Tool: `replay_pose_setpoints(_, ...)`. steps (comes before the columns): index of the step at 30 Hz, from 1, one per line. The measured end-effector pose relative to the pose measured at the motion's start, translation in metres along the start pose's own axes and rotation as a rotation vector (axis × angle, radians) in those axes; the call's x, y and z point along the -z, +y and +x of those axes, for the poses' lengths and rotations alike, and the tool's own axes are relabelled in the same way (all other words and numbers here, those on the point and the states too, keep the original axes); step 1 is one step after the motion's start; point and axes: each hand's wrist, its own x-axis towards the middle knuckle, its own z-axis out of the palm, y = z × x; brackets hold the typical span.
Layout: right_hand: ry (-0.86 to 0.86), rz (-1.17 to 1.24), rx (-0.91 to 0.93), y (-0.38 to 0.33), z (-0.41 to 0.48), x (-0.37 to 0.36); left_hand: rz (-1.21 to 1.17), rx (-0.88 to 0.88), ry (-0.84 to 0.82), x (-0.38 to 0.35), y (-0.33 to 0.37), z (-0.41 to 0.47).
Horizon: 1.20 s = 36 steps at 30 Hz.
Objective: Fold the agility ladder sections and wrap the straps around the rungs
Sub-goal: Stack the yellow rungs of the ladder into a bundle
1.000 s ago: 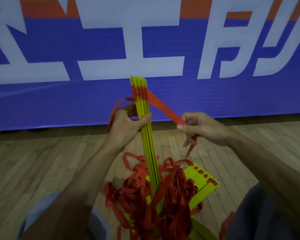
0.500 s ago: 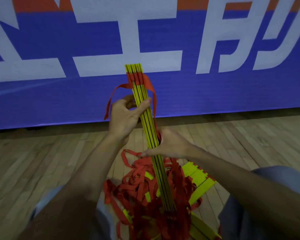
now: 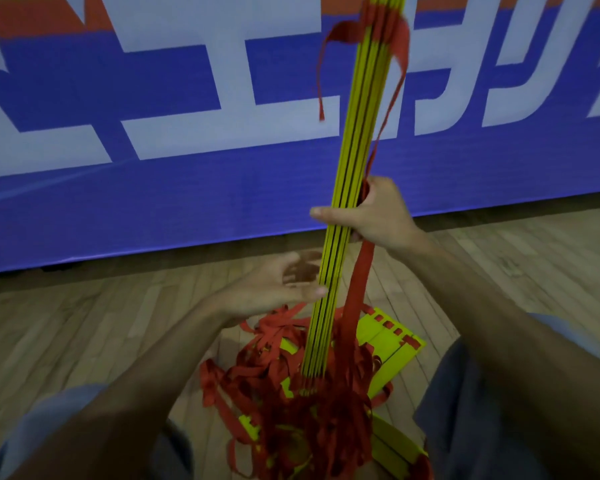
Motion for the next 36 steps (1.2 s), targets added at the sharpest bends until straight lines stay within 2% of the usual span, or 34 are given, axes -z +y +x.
replay_pose_setpoints(7,0.170,0.241,-0.129,0.000,0.009,0.016,0.010,0.016,0.052,-0.035,-0.018,0.002)
replay_pose_setpoints(13,0.134,0.274,-0.186,-0.001,0.007,0.008,-0.064,-0.032,0.150,-0.045,-0.019,0.007)
replay_pose_setpoints(18,0.078,0.406,-0.182,-0.001,0.003,0.007,-0.238,-0.103,0.245,-0.035,0.008,0.004)
replay_pose_setpoints(24,-0.322,0.220,-0.165,0.005,-0.016,-0.005,-0.271,-0.232,0.503,0.007,0.026,-0.011)
replay_pose_setpoints(30,-0.711,0.092,-0.134,0.003,-0.039,-0.033,-0.401,-0.237,0.672,0.044,0.024,-0.023)
replay_pose_setpoints(32,-0.783,0.063,-0.117,0.001,-0.044,-0.039,-0.400,-0.231,0.714,0.050,0.019,-0.024)
replay_pose_setpoints(36,-0.806,-0.021,-0.048,0.006,-0.043,-0.051,-0.397,-0.199,0.751,0.052,0.014,-0.021)
